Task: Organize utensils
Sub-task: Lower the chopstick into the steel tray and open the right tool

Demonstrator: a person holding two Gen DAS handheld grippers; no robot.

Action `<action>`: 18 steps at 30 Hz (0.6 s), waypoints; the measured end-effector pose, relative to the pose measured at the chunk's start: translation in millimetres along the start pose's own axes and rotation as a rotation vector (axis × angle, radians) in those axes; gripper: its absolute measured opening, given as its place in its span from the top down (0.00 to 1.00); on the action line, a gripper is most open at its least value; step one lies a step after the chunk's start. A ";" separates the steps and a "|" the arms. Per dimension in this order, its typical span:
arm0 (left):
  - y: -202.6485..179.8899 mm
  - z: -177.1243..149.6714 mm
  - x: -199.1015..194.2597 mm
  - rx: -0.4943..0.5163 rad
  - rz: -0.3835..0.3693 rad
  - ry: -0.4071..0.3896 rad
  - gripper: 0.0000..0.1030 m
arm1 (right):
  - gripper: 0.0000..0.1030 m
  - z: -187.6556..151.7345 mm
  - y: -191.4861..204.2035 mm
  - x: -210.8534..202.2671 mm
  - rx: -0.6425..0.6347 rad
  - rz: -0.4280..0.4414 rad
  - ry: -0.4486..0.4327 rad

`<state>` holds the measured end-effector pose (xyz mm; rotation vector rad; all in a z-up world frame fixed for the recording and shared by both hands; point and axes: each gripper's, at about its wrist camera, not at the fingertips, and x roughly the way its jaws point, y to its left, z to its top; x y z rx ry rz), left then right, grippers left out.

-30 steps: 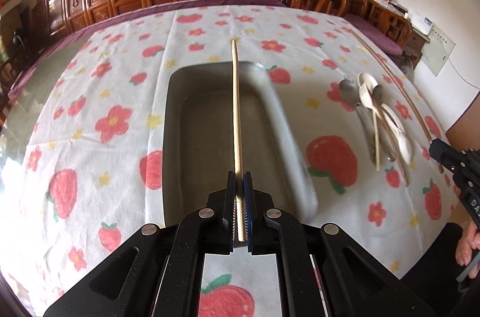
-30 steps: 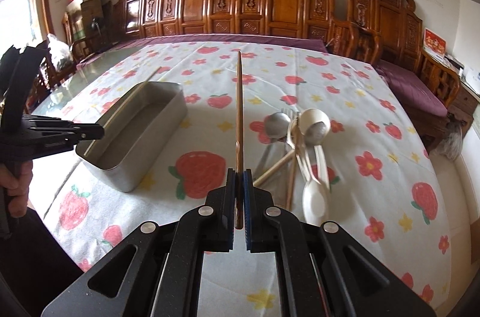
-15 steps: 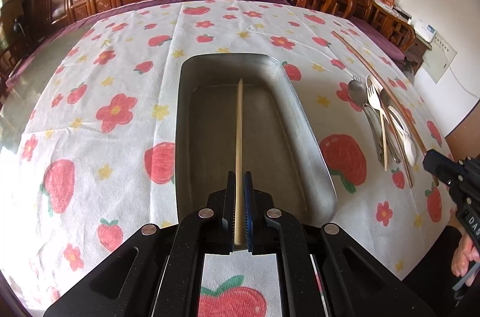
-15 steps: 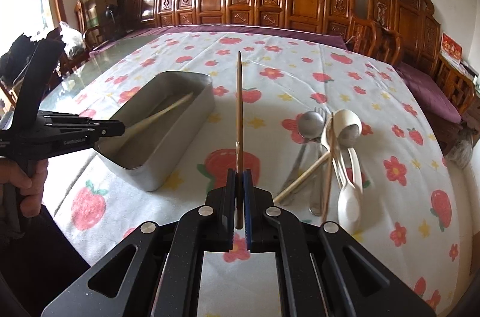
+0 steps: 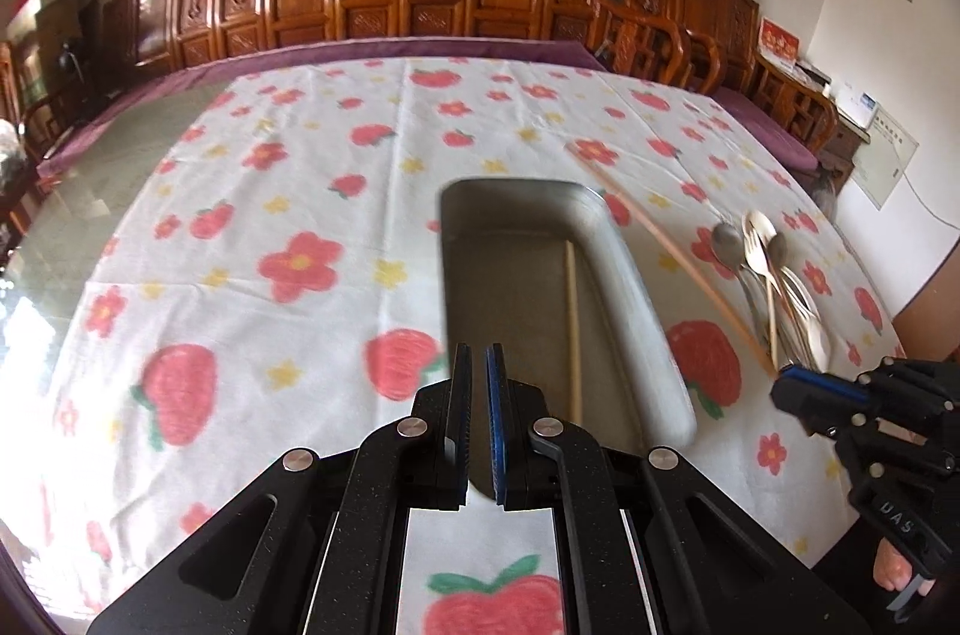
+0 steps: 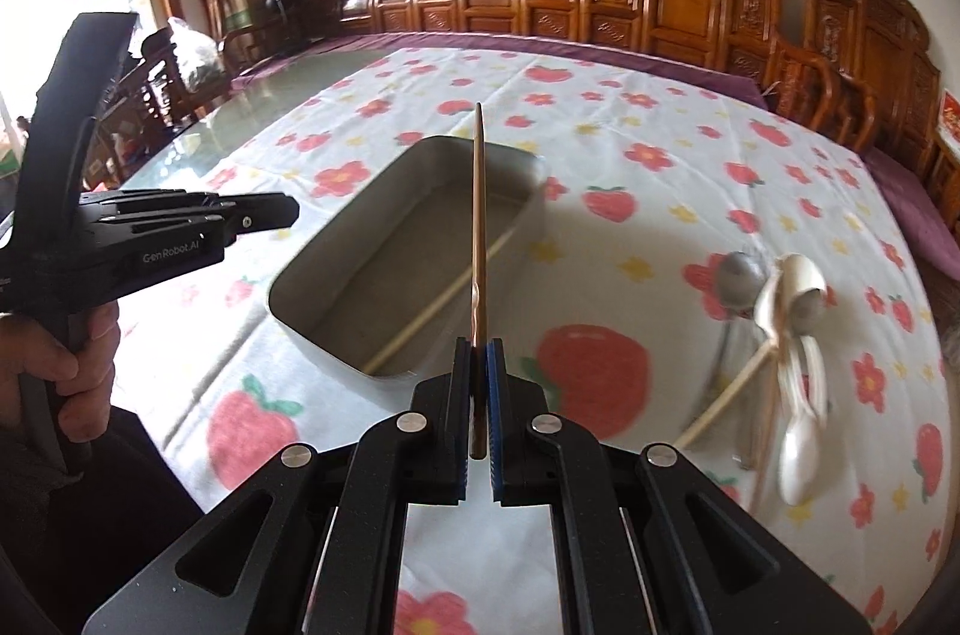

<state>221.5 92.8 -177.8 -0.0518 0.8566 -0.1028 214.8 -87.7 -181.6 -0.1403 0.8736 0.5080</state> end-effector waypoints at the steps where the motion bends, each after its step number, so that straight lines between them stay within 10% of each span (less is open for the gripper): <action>1: 3.3 0.5 -1.2 -0.004 0.004 -0.005 0.96 | 0.94 1.6 3.0 3.7 0.000 0.008 0.007; 18: 41.1 -1.2 0.7 -0.057 0.053 -0.015 0.96 | 0.94 30.2 19.4 65.0 0.071 0.083 0.159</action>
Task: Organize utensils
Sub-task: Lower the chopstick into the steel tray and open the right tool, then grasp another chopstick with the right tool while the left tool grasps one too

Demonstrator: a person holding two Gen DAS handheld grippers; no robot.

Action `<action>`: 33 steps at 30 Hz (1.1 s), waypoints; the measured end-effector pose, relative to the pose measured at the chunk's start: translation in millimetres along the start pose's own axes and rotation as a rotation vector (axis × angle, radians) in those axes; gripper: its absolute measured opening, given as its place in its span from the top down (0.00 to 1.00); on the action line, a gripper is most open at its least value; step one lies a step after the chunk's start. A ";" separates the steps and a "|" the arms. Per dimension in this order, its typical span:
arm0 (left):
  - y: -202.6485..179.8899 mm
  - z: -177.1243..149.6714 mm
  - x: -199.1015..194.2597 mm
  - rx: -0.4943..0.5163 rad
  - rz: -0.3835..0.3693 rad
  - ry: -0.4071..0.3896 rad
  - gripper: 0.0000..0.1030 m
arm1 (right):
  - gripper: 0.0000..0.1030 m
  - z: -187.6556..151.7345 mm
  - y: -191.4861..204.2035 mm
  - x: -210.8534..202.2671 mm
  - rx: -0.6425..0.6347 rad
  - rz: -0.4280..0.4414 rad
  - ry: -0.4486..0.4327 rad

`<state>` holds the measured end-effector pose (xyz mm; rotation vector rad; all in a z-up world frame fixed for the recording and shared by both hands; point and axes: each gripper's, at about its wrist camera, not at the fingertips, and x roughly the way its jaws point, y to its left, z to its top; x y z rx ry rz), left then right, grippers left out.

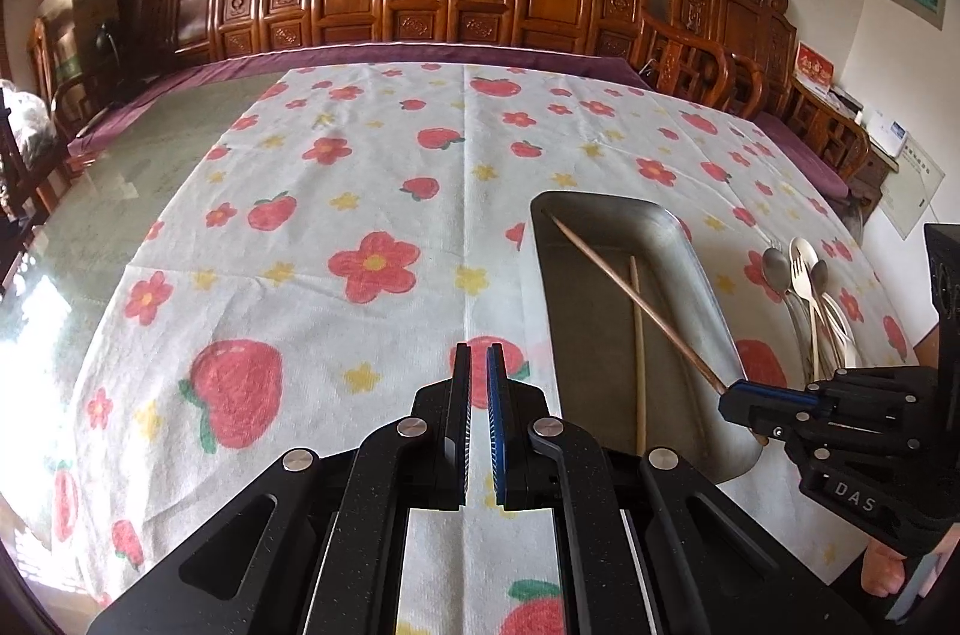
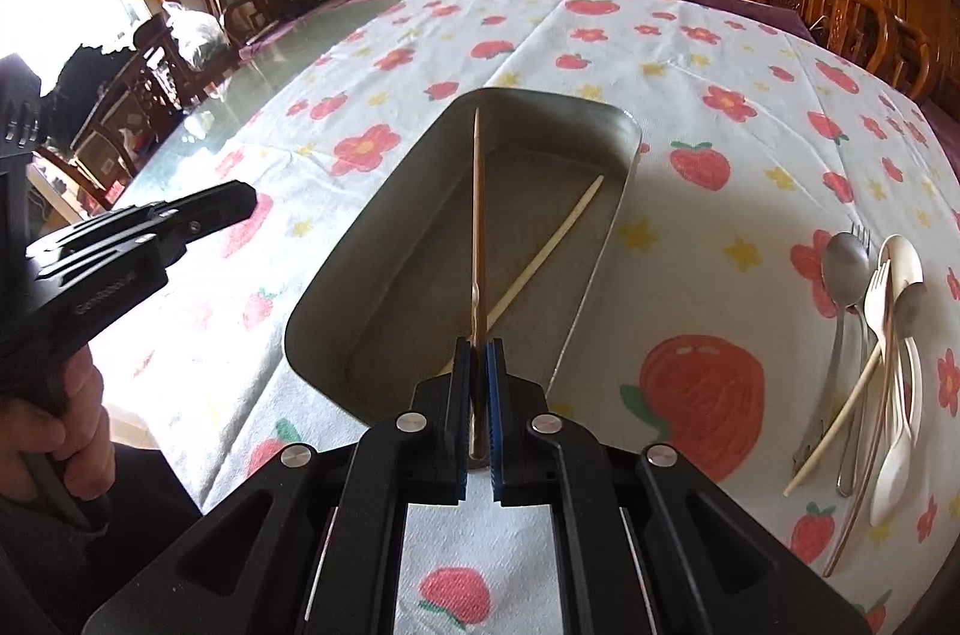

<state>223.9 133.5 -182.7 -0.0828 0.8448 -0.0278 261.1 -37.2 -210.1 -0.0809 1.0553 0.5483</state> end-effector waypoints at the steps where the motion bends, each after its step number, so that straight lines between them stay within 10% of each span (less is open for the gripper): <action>1: -0.3 -0.1 0.1 -0.001 0.000 0.001 0.96 | 0.94 0.7 0.9 2.0 -0.001 -0.001 0.003; 20: -12.5 -0.2 -0.6 0.019 -0.020 -0.011 0.96 | 0.91 2.2 -3.8 -8.0 -0.025 0.068 -0.024; 33: -85.1 -5.8 -4.6 0.160 -0.125 -0.034 0.96 | 0.91 -43.9 -96.8 -103.2 -0.010 -0.164 -0.139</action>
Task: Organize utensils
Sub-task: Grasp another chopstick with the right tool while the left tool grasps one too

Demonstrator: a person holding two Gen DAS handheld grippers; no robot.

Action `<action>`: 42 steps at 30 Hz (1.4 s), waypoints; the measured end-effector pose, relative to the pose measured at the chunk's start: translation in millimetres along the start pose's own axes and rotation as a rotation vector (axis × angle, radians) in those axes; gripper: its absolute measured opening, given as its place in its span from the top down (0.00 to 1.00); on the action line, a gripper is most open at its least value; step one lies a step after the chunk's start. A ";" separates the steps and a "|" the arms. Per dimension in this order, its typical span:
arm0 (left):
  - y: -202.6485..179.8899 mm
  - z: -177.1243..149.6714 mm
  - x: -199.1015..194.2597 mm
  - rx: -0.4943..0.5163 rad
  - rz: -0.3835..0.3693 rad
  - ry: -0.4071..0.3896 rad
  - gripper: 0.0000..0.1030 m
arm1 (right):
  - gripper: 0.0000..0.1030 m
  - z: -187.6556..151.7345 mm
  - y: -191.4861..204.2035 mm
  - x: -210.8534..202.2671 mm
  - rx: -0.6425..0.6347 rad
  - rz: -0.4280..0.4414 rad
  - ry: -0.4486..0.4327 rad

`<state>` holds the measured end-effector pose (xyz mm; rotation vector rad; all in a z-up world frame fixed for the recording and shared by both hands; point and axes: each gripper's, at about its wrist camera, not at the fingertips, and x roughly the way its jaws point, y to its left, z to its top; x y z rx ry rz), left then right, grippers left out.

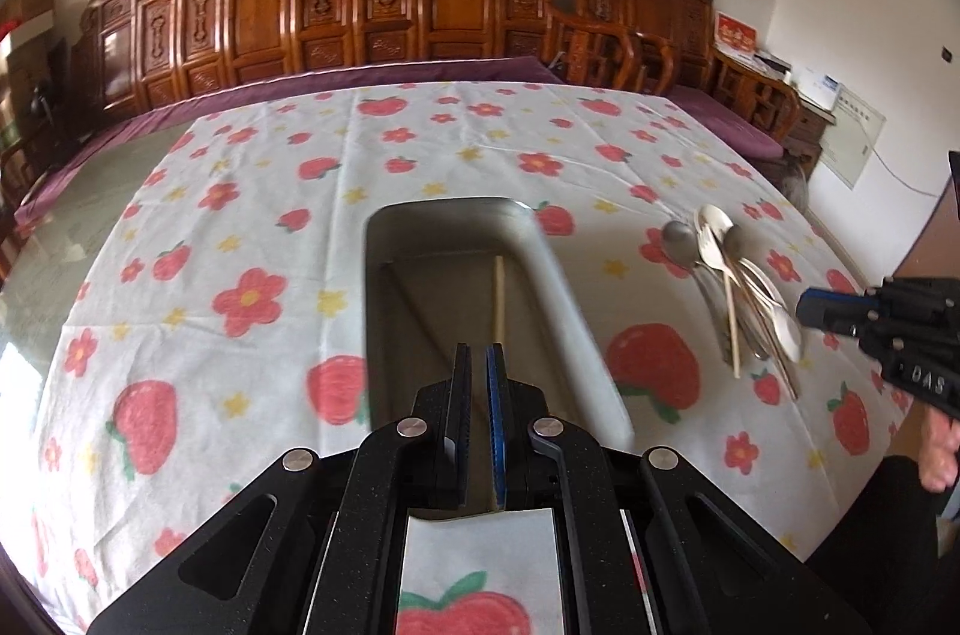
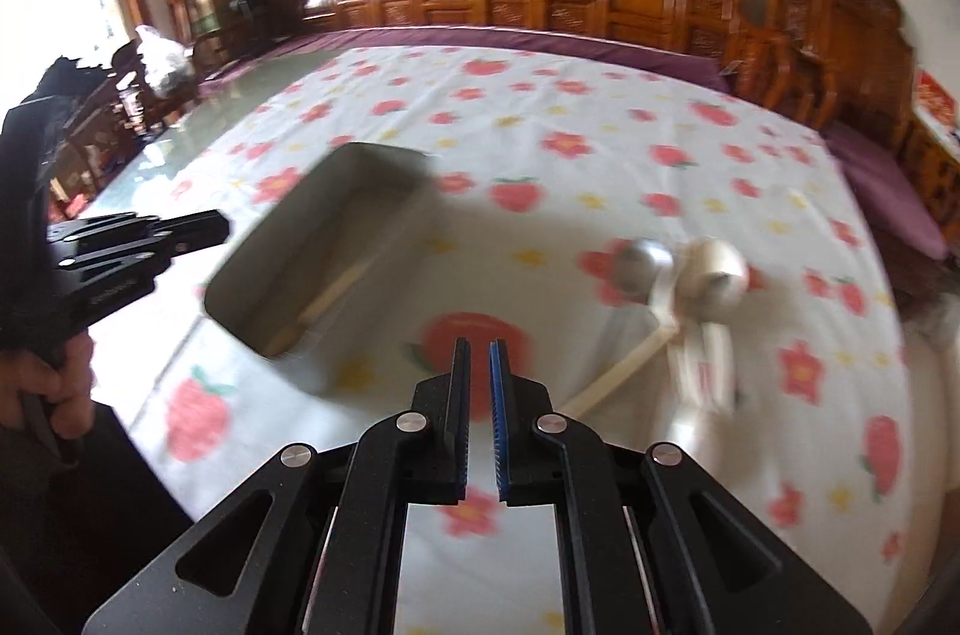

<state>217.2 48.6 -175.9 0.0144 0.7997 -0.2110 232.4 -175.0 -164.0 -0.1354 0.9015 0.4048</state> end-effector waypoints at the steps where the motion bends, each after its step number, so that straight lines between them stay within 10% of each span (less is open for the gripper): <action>1: -4.2 -0.2 0.5 0.007 -0.005 0.000 0.96 | 0.91 -3.8 -9.0 -0.6 0.008 -0.016 0.003; 20: -83.5 -18.8 27.3 0.148 -0.080 0.068 0.96 | 0.82 -62.3 -73.6 65.1 0.122 -0.100 0.171; 25: -87.6 -20.9 29.5 0.154 -0.076 0.078 0.95 | 0.92 -63.9 -74.9 66.7 0.121 -0.117 0.174; 42: -137.1 -9.8 27.0 0.218 -0.078 0.078 0.81 | 0.94 -65.0 -95.3 -34.8 0.112 -0.115 0.029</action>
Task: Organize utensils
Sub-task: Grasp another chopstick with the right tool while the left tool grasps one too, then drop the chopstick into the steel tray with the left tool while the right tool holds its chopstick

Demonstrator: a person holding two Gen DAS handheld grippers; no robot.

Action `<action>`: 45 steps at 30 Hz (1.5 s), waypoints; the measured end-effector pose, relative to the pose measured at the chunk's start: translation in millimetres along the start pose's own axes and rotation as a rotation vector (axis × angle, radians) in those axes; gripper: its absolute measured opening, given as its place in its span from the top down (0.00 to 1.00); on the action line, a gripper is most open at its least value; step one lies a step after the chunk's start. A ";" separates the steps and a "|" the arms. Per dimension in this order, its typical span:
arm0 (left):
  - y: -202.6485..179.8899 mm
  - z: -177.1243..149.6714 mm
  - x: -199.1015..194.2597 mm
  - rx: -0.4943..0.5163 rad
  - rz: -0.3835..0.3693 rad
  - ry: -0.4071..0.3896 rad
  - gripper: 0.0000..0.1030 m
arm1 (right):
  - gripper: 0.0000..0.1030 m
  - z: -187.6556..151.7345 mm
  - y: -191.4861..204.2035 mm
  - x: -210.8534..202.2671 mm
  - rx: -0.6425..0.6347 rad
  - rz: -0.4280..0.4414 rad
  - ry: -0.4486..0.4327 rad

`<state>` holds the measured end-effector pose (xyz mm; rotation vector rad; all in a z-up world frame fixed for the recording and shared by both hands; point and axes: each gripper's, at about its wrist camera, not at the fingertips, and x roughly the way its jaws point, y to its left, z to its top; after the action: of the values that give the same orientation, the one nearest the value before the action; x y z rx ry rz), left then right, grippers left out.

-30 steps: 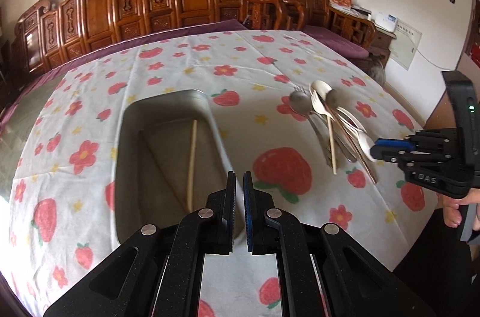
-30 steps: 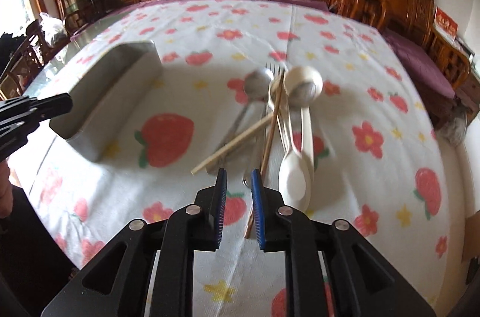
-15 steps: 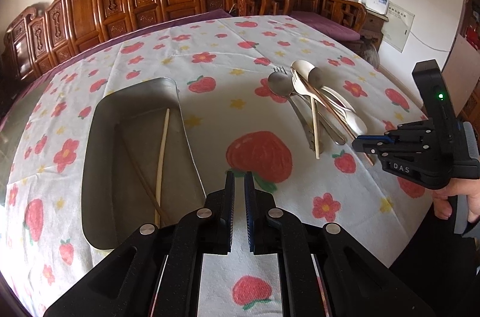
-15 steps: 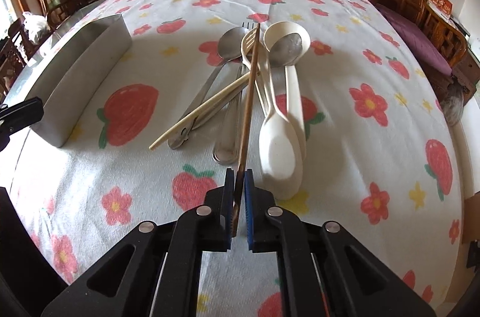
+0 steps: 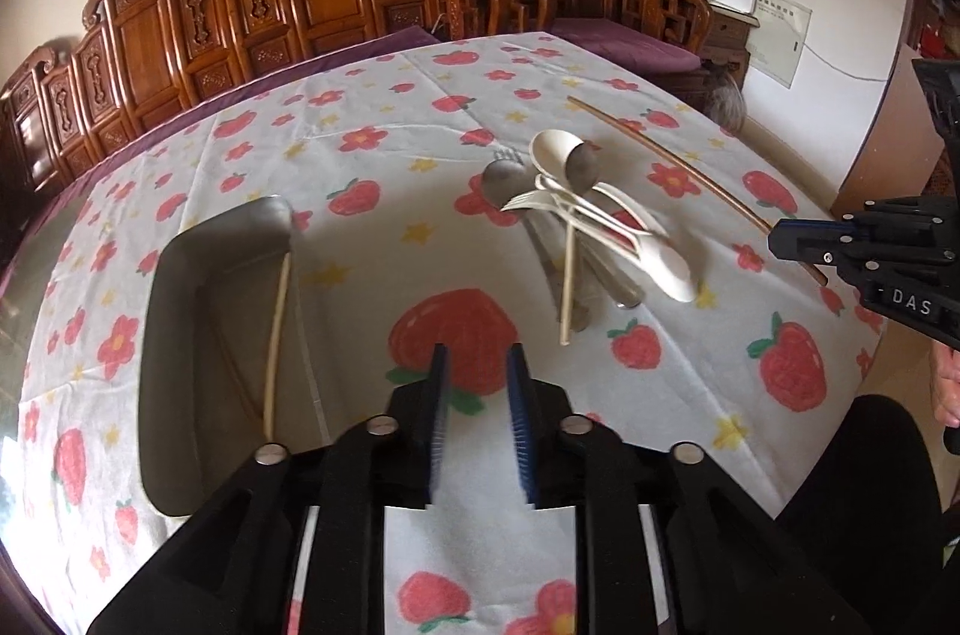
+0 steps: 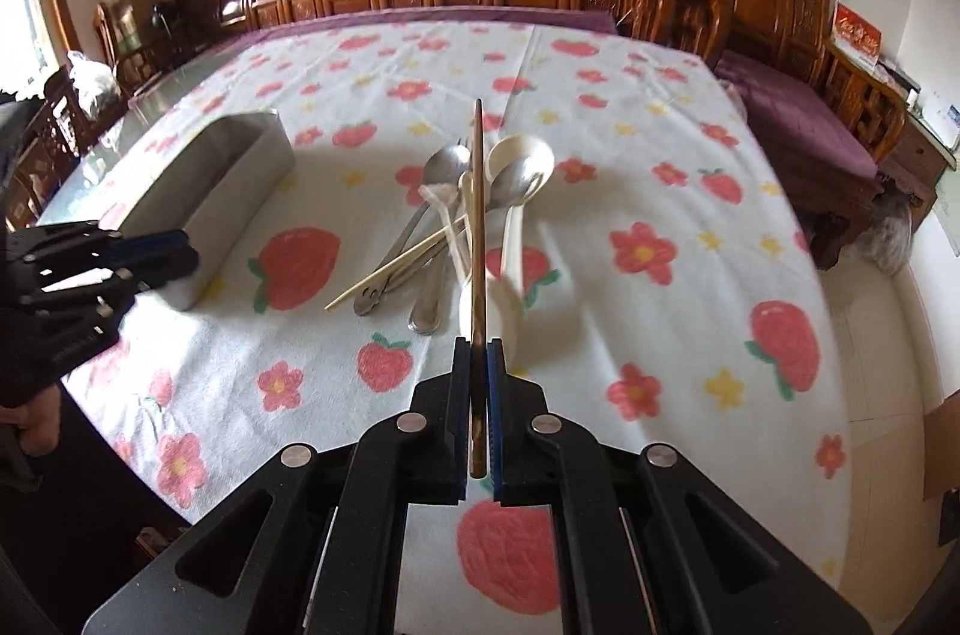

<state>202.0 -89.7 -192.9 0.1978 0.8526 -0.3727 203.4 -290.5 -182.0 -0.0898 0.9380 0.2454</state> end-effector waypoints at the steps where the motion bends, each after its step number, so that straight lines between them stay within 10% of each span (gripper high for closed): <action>1: -5.5 2.0 2.2 0.009 -0.002 0.002 0.81 | 0.94 0.3 -2.8 -1.9 0.001 0.000 -0.005; 20: -36.7 23.0 93.9 -0.032 -0.113 0.150 0.81 | 0.94 0.3 -20.4 3.0 0.044 0.038 -0.007; 25: -37.2 23.4 103.7 -0.048 -0.130 0.175 0.94 | 0.94 1.2 -21.0 2.0 0.047 0.040 -0.012; 45: -24.4 34.5 2.0 0.006 -0.024 0.066 0.96 | 0.94 6.8 -8.6 -17.5 0.013 0.051 -0.059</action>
<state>217.5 -123.4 -172.7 0.2063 0.9191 -0.3925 201.0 -300.6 -164.1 -0.0467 0.8834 0.2882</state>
